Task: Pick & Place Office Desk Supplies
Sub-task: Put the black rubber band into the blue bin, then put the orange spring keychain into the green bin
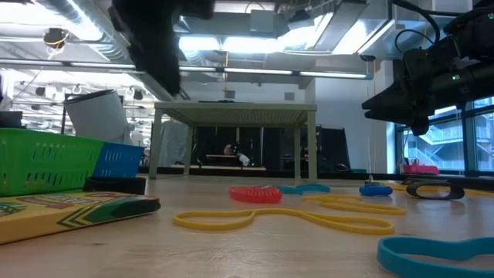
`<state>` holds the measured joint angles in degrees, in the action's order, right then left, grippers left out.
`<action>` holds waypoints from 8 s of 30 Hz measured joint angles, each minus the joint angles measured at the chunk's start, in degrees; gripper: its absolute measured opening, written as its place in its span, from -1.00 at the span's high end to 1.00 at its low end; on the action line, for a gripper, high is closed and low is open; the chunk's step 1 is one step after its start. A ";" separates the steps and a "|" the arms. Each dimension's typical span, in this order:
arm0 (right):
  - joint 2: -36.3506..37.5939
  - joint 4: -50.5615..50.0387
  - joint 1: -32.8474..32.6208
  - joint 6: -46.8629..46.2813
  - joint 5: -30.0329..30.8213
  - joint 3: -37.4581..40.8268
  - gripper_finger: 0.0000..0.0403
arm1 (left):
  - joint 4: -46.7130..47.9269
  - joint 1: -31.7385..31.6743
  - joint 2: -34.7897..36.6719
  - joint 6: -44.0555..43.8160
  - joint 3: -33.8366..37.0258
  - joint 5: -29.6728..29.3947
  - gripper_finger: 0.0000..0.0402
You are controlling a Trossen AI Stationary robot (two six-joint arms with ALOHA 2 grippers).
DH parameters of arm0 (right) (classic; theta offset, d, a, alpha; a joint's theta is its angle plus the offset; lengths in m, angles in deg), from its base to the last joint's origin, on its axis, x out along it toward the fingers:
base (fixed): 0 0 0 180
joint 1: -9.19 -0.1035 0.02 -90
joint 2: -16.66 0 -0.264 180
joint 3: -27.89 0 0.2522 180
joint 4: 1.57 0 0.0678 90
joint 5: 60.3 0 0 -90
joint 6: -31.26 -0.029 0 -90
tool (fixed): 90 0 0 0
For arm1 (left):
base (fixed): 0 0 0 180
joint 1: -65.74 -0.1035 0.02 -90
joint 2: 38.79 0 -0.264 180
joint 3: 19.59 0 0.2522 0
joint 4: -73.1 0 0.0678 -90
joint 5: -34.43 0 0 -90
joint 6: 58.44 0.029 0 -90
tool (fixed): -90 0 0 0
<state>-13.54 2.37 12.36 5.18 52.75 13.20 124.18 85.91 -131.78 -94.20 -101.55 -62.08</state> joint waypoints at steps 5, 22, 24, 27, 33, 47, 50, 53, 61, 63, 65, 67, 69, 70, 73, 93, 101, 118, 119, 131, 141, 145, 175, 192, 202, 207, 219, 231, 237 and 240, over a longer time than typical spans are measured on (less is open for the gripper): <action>-0.02 -0.16 0.02 0.00 0.00 -0.02 0.27 | -2.56 0.88 -5.01 1.30 0.08 5.22 0.39; 0.00 -0.23 0.00 -0.01 0.01 -0.01 0.27 | 6.52 1.10 -15.85 6.46 0.00 4.53 0.18; 0.00 -0.32 0.02 -0.01 0.02 -0.01 0.27 | 6.67 1.11 -16.82 7.27 -0.18 4.35 0.19; 0.00 -0.36 0.01 -0.01 0.01 -0.01 0.27 | 6.90 1.10 -17.46 8.97 -0.12 4.28 0.25; -0.01 -0.60 0.00 -0.01 0.02 -0.02 0.27 | 7.62 1.06 -17.16 9.61 -0.94 2.31 0.54; 0.00 -0.63 -0.01 -0.01 0.02 0.00 0.27 | 9.04 -2.12 -17.64 11.07 -9.85 -3.44 0.99; 0.00 -0.63 0.01 -0.01 0.02 -0.02 0.27 | 9.12 -2.68 -17.53 12.14 -13.62 -6.99 0.98; 0.00 -0.62 0.00 0.00 0.02 0.00 0.27 | 8.81 -2.65 -17.53 12.49 -17.64 -12.84 0.99; 0.00 -0.63 0.02 -0.01 0.02 -0.02 0.27 | -10.38 -1.99 -17.40 20.62 -24.53 -29.30 0.99; 0.00 -0.63 0.00 -0.01 0.02 -0.02 0.27 | -18.10 -2.47 -17.40 25.18 -24.66 -26.25 0.99; 0.00 -0.63 0.01 -0.01 0.02 -0.02 0.27 | -25.43 -3.15 -17.40 29.77 -24.66 -21.01 0.99; 0.00 -0.63 -0.01 -0.01 0.02 -0.02 0.27 | -31.97 -4.14 -17.40 33.44 -24.66 -17.26 0.99; 0.00 -0.63 0.00 0.01 0.02 -0.01 0.27 | -36.68 -5.32 -17.40 35.60 -24.66 -16.01 0.99; 0.00 -0.63 0.00 -0.01 0.02 -0.01 0.27 | -38.50 -5.97 -17.34 35.96 -24.66 -15.95 0.99; 0.00 -0.63 0.02 -0.01 0.02 0.00 0.27 | -41.21 -8.09 -16.48 34.81 -24.67 -16.02 0.99; 0.00 -0.63 0.02 -0.01 0.01 -0.02 0.27 | -95.18 -7.20 -3.69 35.61 8.49 -21.89 0.98; 0.00 -0.63 0.01 -0.01 0.02 -0.02 0.27 | -100.52 -7.07 -2.08 33.56 14.15 -22.00 0.98; 0.00 -0.65 0.02 -0.01 0.02 -0.01 0.27 | -34.51 -2.53 16.10 5.99 14.40 -35.46 0.98; 0.00 -0.66 0.01 -0.01 0.02 -0.02 0.27 | -28.96 -1.96 17.77 2.33 14.40 -34.13 0.98; 0.00 -0.65 0.01 0.01 0.01 0.00 0.27 | 16.39 4.70 22.16 -33.77 14.43 -28.57 0.98; 0.00 -0.65 0.02 -0.01 0.02 -0.01 0.27 | 21.27 4.75 17.67 -38.06 14.47 -27.33 0.91; 0.00 -0.65 0.02 -0.01 0.02 -0.02 0.27 | 22.26 4.75 15.12 -38.06 14.47 -26.46 0.80; 0.00 -0.65 -0.01 -0.01 0.00 0.00 0.27 | 6.72 -0.58 9.33 -19.41 8.18 -26.71 0.51; 0.00 -0.65 -0.01 -0.01 0.02 -0.02 0.27 | -33.25 -0.58 -9.61 22.91 8.41 -14.39 0.15; 0.00 -0.65 0.01 0.00 0.02 -0.01 0.27 | -44.50 -2.55 -18.32 27.59 8.43 -8.30 0.15; 0.00 -0.65 -0.01 -0.01 0.01 -0.01 0.27 | -46.04 -4.15 -20.01 29.11 8.43 -6.50 0.15; 0.00 -0.65 0.01 -0.01 0.02 0.00 0.27 | -39.22 -6.43 -20.11 25.19 8.17 -4.49 0.15; 0.00 -0.65 -0.01 -0.01 0.01 -0.01 0.27 | -38.12 -7.60 -20.11 22.09 8.30 -2.84 0.37; 0.00 -0.67 0.02 -0.01 0.02 0.00 0.27 | -39.41 -7.47 -20.15 23.78 8.37 -5.01 0.71; 0.00 -0.65 -0.01 -0.01 0.02 0.00 0.27 | -40.26 -7.47 -19.79 25.19 8.48 -5.37 0.85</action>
<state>-13.54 1.73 12.35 5.17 52.77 13.20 83.92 78.45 -151.57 -69.01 -93.08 -67.45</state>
